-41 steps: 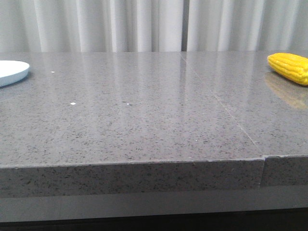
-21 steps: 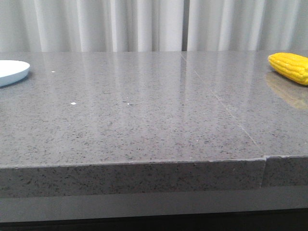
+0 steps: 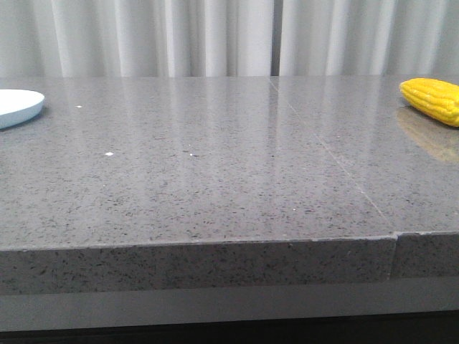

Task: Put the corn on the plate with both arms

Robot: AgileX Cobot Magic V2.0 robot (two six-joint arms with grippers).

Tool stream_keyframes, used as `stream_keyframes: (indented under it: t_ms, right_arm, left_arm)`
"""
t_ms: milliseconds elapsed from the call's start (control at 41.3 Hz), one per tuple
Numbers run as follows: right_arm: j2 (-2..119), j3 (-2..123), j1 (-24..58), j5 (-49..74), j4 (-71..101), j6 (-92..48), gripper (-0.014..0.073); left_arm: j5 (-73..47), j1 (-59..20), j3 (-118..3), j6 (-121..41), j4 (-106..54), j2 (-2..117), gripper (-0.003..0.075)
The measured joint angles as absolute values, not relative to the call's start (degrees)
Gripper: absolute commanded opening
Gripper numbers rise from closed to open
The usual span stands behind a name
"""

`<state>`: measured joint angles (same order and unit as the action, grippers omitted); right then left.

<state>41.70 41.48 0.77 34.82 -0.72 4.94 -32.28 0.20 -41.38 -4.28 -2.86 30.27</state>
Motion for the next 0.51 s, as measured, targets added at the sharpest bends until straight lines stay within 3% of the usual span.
stream_keyframes:
  t_ms: [73,121,508]
  right_arm:
    - [41.9,41.5,0.8,34.8,-0.7,4.9,0.0458]
    - [41.9,41.5,0.8,34.8,-0.7,4.9,0.0492]
    - [41.9,41.5,0.8,34.4,-0.7,4.8,0.0499]
  left_arm:
    - [-32.4,0.2,-41.4,-4.3,-2.9,30.3,0.0464]
    - [-32.7,0.2,-41.4,-4.3,-2.7,30.3,0.0489]
    - [-47.7,0.2,-49.5,-4.3,0.0,42.3,0.0481]
